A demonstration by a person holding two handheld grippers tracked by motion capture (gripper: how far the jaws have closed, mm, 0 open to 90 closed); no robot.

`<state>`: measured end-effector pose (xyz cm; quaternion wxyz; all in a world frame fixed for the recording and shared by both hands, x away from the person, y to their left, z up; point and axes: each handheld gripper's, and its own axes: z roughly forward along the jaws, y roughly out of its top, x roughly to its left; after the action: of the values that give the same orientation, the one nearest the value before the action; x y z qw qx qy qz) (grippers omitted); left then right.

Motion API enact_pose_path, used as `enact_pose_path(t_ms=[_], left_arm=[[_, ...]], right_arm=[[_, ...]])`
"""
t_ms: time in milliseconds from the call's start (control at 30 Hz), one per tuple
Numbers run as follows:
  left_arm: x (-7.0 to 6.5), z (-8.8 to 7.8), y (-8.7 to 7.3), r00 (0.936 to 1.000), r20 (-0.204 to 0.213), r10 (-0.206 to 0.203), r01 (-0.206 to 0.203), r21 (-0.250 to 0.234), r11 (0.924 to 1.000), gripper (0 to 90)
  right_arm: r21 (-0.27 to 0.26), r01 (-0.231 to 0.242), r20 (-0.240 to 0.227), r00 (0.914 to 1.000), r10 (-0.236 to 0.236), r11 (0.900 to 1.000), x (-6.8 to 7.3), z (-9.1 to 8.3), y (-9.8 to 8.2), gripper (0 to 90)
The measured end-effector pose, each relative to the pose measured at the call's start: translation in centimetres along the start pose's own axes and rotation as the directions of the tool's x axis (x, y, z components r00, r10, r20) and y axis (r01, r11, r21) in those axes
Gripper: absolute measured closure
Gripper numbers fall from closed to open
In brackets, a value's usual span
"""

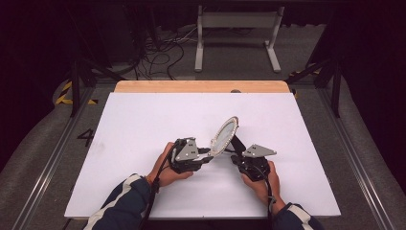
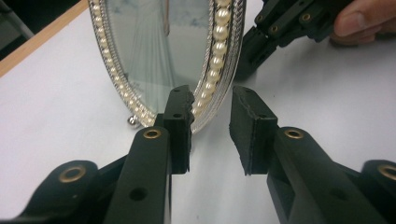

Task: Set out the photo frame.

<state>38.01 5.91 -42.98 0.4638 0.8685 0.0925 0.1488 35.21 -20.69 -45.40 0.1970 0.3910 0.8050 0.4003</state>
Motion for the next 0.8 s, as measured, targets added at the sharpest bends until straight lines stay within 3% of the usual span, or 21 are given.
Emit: enact_pose_path(t_ms=[200, 433, 633, 800], left_arm=[[0.4, -1.4, -0.9, 0.9994, -0.021, -0.027, 0.027, 0.021, 0.9994, 58.1], [0.5, -3.1, -3.1, 0.9938, -0.057, -0.095, 0.099, 0.059, 0.9933, 46.2], [0.5, -5.0, -4.9, 0.9866, -0.102, -0.127, 0.136, 0.084, 0.9872, 37.0], [0.7, -6.5, -6.2, 0.9804, -0.127, -0.151, 0.163, 0.093, 0.9822, 35.4]], right_arm=[[-0.003, -0.001, 0.006, 1.0000, 0.001, 1.000, -0.3, -0.2, 0.0, 88.4], [-0.026, 0.011, 0.006, 0.9999, -0.011, 1.000, 0.3, -0.8, 0.3, 86.4], [-0.058, 0.021, 0.001, 0.9998, -0.021, 0.998, 1.1, -1.3, 0.7, 76.6], [-0.071, 0.018, -0.001, 0.9998, -0.018, 0.997, 1.6, -1.4, 0.8, 69.6]])
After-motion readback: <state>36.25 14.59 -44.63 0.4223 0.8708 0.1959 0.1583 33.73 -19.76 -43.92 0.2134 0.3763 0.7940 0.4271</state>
